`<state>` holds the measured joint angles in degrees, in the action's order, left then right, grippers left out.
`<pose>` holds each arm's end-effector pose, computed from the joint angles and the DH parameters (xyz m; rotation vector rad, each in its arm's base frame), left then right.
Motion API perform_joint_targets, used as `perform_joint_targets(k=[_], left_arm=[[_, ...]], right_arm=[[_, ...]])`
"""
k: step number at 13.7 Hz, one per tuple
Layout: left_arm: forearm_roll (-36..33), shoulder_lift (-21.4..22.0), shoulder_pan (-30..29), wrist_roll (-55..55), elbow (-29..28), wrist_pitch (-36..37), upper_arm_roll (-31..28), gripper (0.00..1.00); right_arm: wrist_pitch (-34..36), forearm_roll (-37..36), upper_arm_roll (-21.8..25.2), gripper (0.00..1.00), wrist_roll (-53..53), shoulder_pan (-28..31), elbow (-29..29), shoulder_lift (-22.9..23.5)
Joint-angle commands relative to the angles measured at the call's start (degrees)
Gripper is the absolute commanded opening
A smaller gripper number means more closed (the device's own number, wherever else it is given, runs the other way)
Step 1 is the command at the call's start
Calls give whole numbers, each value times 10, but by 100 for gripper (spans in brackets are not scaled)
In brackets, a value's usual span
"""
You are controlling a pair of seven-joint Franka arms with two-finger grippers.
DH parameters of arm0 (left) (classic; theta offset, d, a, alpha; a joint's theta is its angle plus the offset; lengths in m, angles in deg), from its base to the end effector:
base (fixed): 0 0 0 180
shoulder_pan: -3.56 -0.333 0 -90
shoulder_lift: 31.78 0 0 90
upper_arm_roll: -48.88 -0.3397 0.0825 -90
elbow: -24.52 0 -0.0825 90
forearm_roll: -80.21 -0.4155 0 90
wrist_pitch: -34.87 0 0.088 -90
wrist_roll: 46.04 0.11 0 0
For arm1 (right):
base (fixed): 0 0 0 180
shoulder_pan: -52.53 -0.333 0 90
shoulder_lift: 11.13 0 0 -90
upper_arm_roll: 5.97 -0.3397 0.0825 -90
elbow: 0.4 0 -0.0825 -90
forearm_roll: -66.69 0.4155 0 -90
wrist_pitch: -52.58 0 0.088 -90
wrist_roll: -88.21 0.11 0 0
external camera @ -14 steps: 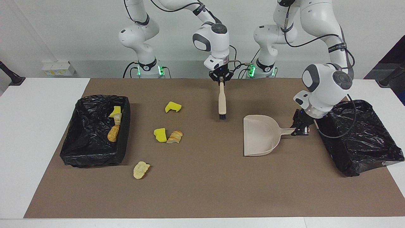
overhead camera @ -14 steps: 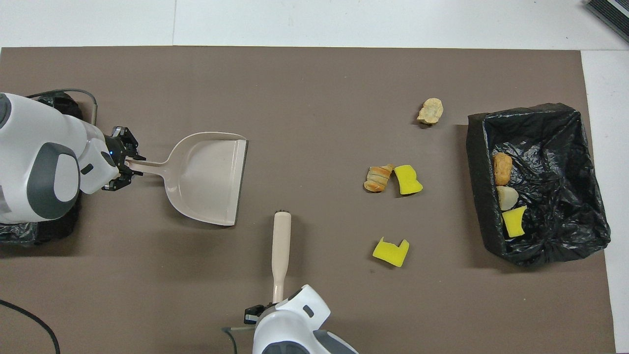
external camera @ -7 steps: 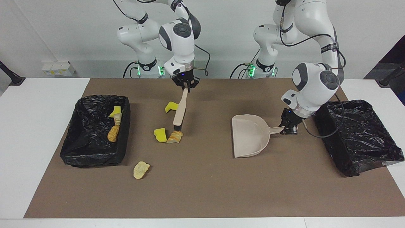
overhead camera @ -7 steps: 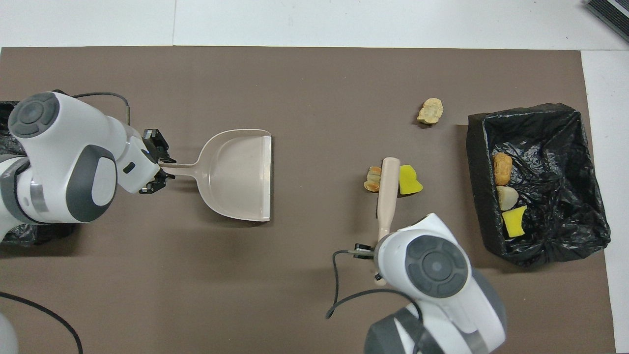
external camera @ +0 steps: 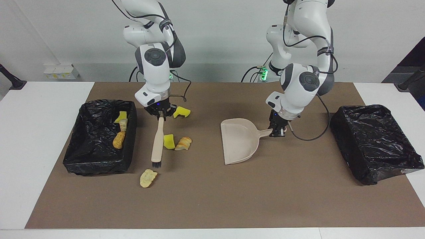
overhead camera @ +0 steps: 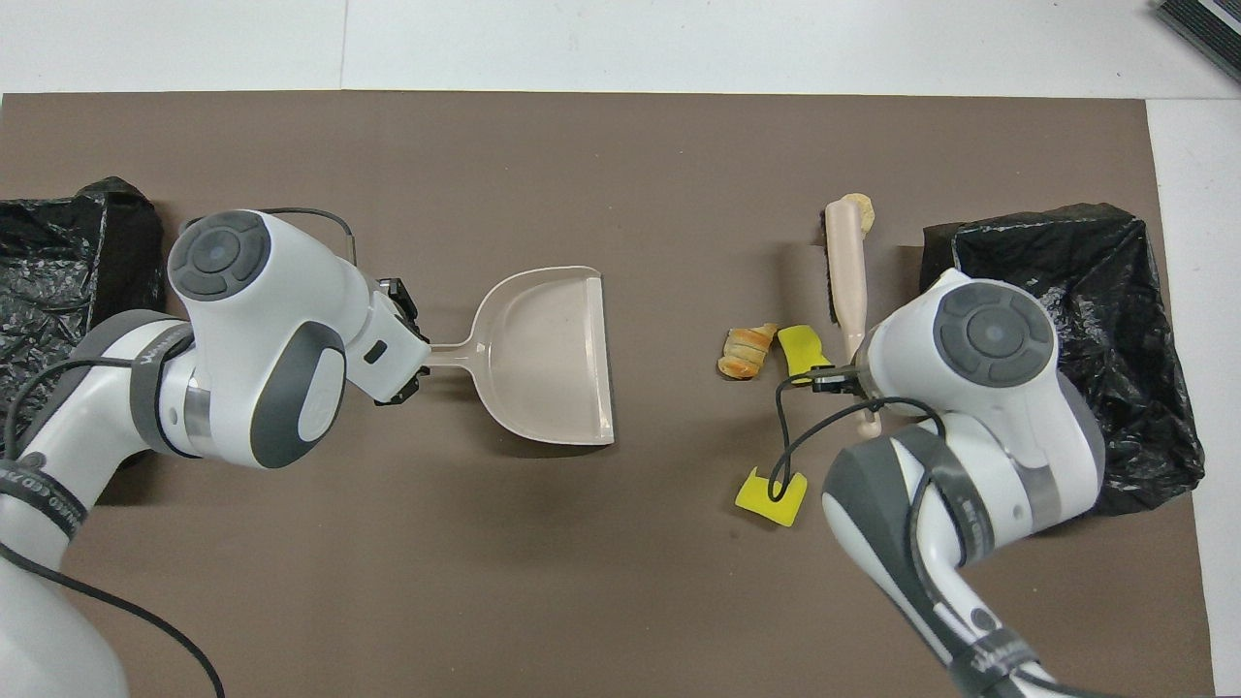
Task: Sweep and dump trash in bin
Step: 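Move the brush beyond the remaining trash with the right gripper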
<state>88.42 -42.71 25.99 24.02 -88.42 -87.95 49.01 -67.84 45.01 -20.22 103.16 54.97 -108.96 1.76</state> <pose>0.5725 -0.2447 0.3766 2.1734 -2.1025 0.0479 0.6327 0.1059 0.3940 2.8698 0.1922 0.0811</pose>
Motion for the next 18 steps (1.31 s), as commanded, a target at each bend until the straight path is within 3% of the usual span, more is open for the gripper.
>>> perform_joint_targets(k=[1,4,10,12,18], left_arm=[[7,28,23,-28,-43,-21,-9,0],[7,30,22,-40,-53,-44,-9,0],[7,29,22,-50,-51,-50,-9,0],[7,29,22,-53,-51,-50,-9,0],[7,28,23,-64,-53,-50,-8,0]], right_arm=[[18,-37,-8,0,-63,17,70,44],[18,-42,-8,0,-63,23,70,79],[68,-34,-25,0,-19,-3,50,76],[83,57,-38,0,-8,-28,50,73],[91,203,-38,0,63,-123,56,62]])
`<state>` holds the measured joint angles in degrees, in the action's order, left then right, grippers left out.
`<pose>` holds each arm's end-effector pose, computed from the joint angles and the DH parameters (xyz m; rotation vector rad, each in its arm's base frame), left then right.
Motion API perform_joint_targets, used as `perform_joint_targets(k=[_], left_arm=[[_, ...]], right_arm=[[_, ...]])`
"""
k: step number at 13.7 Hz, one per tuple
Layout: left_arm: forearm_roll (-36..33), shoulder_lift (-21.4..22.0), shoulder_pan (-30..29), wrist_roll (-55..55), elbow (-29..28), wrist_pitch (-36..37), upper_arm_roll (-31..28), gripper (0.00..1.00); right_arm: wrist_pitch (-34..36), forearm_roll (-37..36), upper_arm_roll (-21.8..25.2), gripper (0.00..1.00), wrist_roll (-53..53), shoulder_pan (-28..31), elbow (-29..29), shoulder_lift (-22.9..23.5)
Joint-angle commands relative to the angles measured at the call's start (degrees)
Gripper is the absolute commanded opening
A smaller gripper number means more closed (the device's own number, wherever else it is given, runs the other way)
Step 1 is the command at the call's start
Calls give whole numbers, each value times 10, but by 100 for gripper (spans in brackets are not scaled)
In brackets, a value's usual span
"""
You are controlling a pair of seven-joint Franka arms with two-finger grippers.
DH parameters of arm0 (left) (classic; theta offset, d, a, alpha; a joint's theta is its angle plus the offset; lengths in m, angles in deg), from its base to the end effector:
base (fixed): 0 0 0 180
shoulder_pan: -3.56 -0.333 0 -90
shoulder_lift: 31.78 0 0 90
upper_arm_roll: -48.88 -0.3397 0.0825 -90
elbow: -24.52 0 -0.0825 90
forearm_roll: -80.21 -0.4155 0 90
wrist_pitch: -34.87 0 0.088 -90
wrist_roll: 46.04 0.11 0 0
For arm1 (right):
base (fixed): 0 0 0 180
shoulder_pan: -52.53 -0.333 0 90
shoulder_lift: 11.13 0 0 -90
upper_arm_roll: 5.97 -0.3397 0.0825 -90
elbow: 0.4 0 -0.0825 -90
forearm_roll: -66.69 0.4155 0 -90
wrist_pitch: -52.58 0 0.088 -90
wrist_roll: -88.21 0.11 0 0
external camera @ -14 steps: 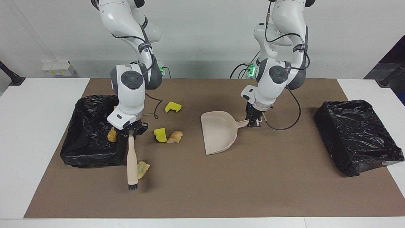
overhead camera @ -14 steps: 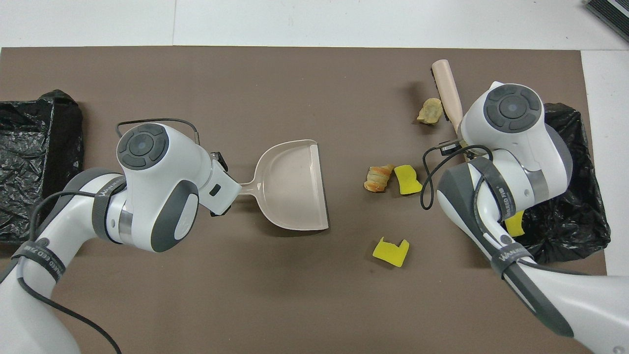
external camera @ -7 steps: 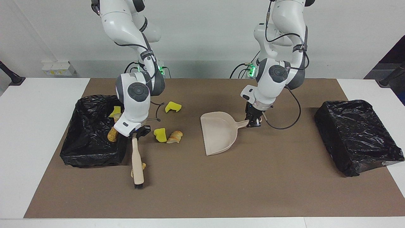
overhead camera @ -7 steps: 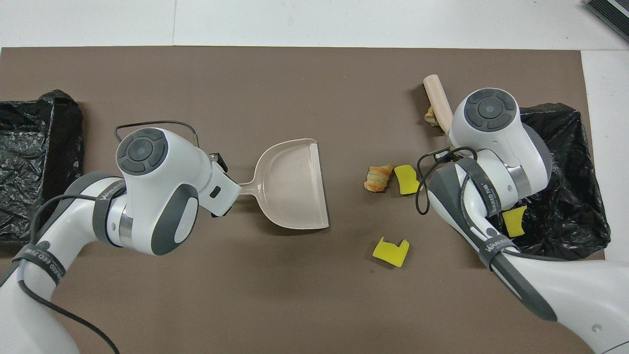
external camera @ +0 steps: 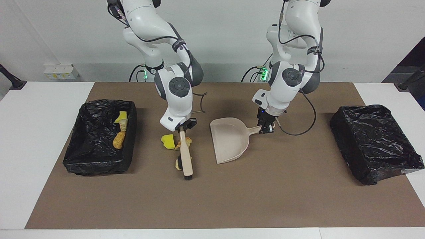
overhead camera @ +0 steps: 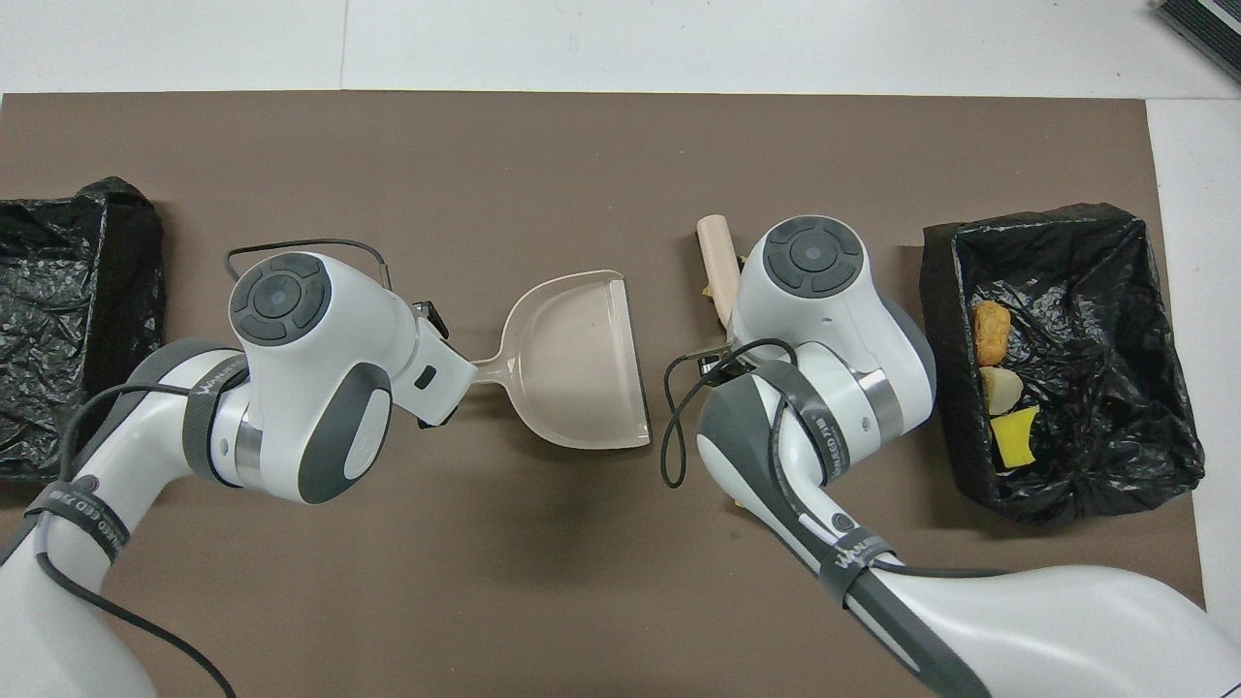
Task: Sweep and dump trash in bin
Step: 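Sweep the trash toward the dustpan held by the left gripper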
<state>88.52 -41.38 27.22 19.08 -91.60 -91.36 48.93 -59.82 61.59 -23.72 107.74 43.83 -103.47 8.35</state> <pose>0.5589 -0.2512 0.3697 2.2557 -2.0289 0.0757 0.5929 0.2732 0.3572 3.0826 0.2361 -0.2417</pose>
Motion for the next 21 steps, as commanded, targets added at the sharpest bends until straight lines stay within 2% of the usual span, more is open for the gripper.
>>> perform_joint_targets(k=[1,3,8,10,12,14,16,17,19,21], left_arm=[[6,10,11,-17,-22,-16,-8,0],[6,9,18,-25,-22,-26,-8,0],[6,10,36,-70,-23,-27,-8,0],[6,10,34,-68,-23,-31,-8,0],[6,9,34,-61,-22,-36,-8,0],[5,8,35,-61,-21,-30,-8,0],[5,12,43,-61,-22,-22,-8,0],[5,13,47,-63,-23,-22,-8,0],[5,13,48,-67,-24,-22,-8,0],[5,17,55,-67,-34,-23,-8,0]], right_arm=[[10,39,-4,0,37,-23,2,-14],[19,97,-12,0,46,-19,-3,-52],[102,144,-8,0,59,-16,-23,-130],[107,138,-6,0,38,39,-36,-140],[78,127,-5,0,-3,82,-71,-149],[3,123,-5,0,-40,135,-170,-196],[-15,122,-5,0,-69,163,-227,-230],[-18,116,-4,0,-71,170,-245,-239],[-85,85,-5,0,-65,167,-311,-260],[-92,84,-10,0,-63,157,-324,-261]])
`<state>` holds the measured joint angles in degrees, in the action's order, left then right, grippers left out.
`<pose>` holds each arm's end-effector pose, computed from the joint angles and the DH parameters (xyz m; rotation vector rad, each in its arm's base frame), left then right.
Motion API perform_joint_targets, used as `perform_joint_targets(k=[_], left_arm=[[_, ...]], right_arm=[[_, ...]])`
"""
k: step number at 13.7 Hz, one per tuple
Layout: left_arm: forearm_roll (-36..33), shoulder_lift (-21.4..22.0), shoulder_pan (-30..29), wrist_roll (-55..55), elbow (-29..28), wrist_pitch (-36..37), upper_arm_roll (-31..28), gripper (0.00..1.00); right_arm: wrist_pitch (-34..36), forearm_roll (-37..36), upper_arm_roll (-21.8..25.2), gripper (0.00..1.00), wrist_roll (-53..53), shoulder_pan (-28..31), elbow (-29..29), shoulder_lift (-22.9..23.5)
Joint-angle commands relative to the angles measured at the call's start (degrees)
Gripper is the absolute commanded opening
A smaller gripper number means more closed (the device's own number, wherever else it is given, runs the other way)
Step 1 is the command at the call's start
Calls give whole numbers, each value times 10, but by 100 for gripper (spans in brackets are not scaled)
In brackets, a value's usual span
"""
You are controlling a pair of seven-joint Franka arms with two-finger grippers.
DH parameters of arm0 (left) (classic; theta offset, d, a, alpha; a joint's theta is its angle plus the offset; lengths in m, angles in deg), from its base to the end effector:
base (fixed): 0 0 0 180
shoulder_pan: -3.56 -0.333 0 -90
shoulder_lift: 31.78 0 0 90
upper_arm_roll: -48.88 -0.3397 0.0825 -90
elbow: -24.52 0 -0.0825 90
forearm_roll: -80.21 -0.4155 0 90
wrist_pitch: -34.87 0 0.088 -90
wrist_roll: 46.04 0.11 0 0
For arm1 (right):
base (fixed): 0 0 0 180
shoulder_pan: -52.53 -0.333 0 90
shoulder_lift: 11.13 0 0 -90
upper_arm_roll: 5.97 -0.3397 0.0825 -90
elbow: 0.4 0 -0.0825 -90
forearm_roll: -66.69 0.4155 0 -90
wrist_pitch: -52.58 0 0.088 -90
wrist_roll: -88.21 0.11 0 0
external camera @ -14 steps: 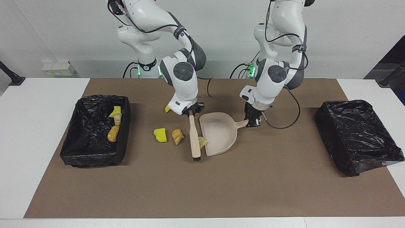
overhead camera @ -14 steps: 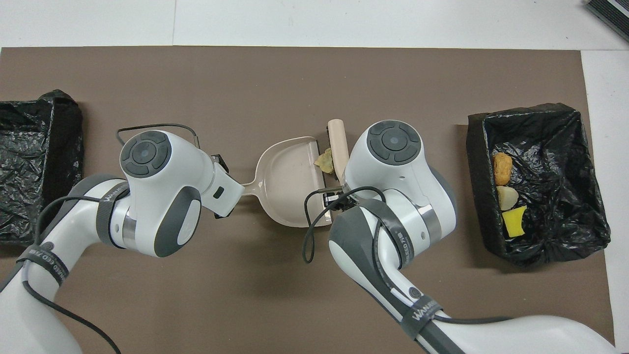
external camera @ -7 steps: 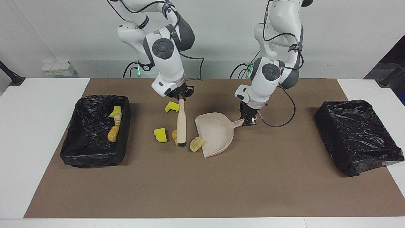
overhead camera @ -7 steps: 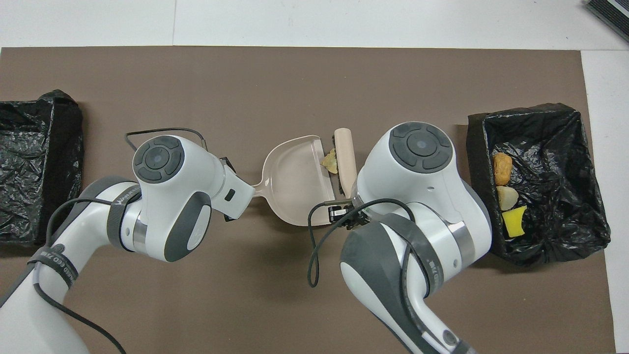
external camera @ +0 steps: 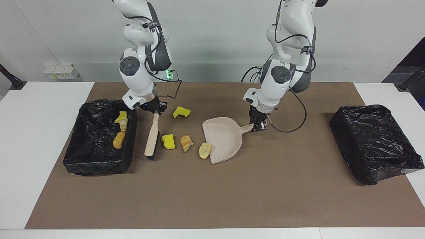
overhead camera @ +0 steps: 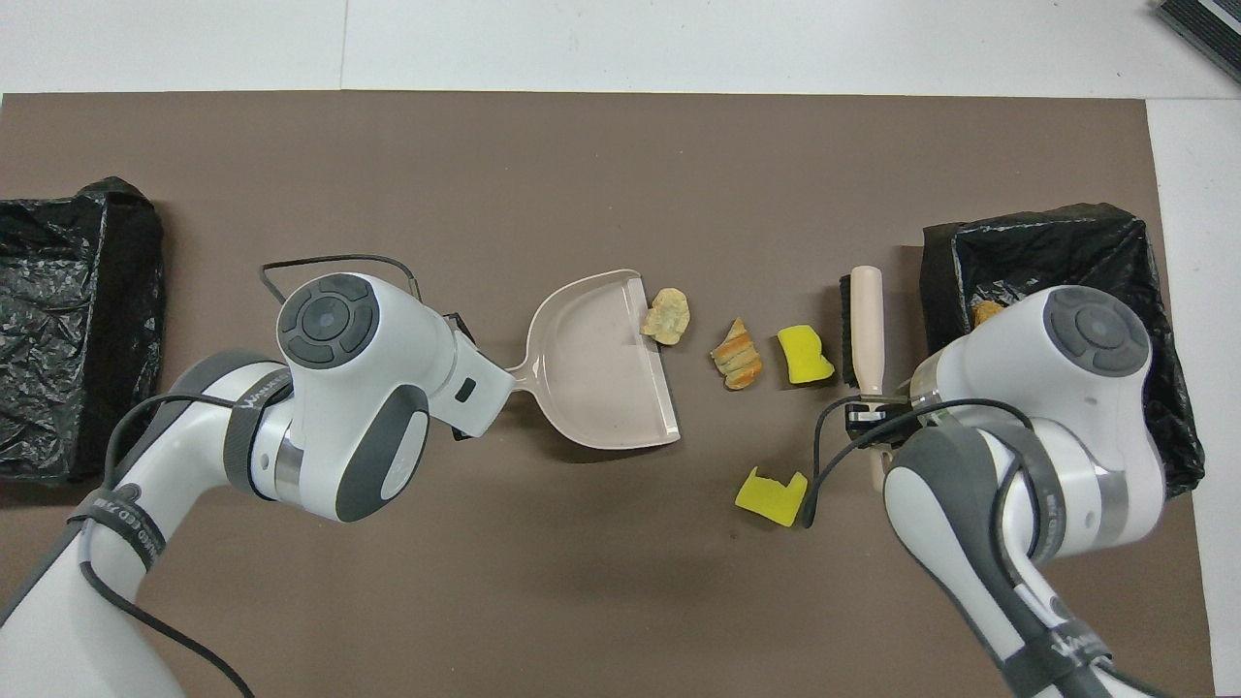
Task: Sweep and dump trash in bin
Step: 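Sweep the trash toward the dustpan held by the left gripper, then sweep the bread and sponge pieces into the dustpan with the right gripper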
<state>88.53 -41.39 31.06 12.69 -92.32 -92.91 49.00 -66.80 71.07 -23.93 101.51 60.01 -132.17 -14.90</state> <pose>0.5401 -0.2879 0.3660 2.3022 -1.9775 0.0812 0.4996 0.0968 0.3631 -3.1174 0.1467 0.2482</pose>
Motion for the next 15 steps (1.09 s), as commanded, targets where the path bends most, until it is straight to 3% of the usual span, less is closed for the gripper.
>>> perform_joint_targets(k=[1,5,11,15], left_arm=[[5,20,17,-4,-29,-9,-8,0],[6,20,18,-5,-29,-6,-9,0],[5,18,14,-2,-41,-16,-9,0],[6,16,0,23,-41,-16,-9,0]], right_arm=[[-29,-16,-8,0,-3,-38,-35,-20],[-25,-8,-9,0,39,-145,19,29],[-21,44,-11,0,95,-251,19,3],[-20,45,-11,0,127,-273,20,-2]])
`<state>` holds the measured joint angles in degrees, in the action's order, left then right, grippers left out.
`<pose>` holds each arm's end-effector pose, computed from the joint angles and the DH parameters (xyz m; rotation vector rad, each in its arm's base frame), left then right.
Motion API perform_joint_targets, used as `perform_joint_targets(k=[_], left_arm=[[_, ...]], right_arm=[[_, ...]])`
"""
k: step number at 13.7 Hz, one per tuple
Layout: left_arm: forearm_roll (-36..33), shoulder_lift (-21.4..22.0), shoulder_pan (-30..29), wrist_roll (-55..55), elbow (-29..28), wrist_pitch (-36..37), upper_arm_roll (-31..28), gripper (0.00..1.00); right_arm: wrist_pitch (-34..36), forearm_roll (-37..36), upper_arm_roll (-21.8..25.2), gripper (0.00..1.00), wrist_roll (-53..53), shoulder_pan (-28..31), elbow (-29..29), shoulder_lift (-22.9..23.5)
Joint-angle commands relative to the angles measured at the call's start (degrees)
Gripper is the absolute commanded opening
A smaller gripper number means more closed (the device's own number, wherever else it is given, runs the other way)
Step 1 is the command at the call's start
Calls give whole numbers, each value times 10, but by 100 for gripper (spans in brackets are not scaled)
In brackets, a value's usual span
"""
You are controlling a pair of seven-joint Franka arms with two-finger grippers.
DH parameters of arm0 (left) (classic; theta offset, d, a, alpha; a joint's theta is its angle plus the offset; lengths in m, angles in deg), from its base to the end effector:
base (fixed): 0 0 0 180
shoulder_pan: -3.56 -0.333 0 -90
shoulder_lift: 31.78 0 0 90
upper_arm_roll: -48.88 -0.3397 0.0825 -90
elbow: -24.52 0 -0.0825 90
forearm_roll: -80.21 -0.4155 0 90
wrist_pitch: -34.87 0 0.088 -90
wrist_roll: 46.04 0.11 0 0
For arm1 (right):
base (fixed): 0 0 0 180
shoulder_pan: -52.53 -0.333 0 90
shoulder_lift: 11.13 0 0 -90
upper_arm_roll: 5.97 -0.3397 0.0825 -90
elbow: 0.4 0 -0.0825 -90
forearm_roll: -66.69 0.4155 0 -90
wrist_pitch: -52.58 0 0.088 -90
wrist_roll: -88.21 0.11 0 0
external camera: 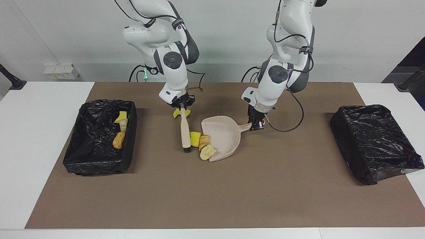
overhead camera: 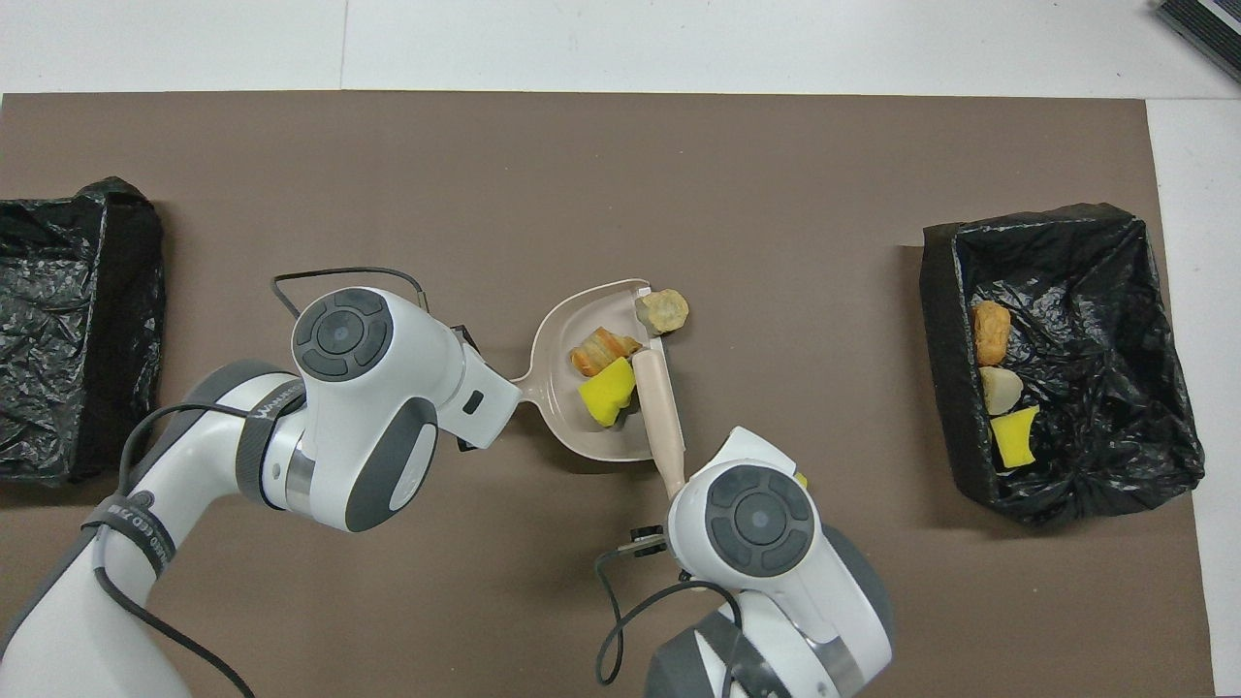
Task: Sweep and dump trash in bin
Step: 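Sweep the bread and sponge pieces into the dustpan with the right gripper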
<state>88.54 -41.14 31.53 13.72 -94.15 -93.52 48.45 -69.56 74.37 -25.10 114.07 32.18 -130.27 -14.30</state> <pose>0.5331 -0.2832 0.3546 2.2874 -1.9936 0.0568 0.4012 0.3392 0.3765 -3.0925 -0.2486 0.1844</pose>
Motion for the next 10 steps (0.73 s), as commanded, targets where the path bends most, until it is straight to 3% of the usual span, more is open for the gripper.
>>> perform_joint_targets(k=[1,4,6,10], left_arm=[[5,14,-5,10,-21,-6,-4,0],[5,13,-7,9,-12,18,-7,0],[4,11,-22,8,-4,36,-10,0],[-5,10,-26,-2,0,59,-13,0]], right_arm=[[5,12,1,0,-5,12,5,-4],[14,20,5,0,-11,30,48,3],[82,28,5,0,-38,63,101,13],[83,9,8,0,-97,92,109,17]])
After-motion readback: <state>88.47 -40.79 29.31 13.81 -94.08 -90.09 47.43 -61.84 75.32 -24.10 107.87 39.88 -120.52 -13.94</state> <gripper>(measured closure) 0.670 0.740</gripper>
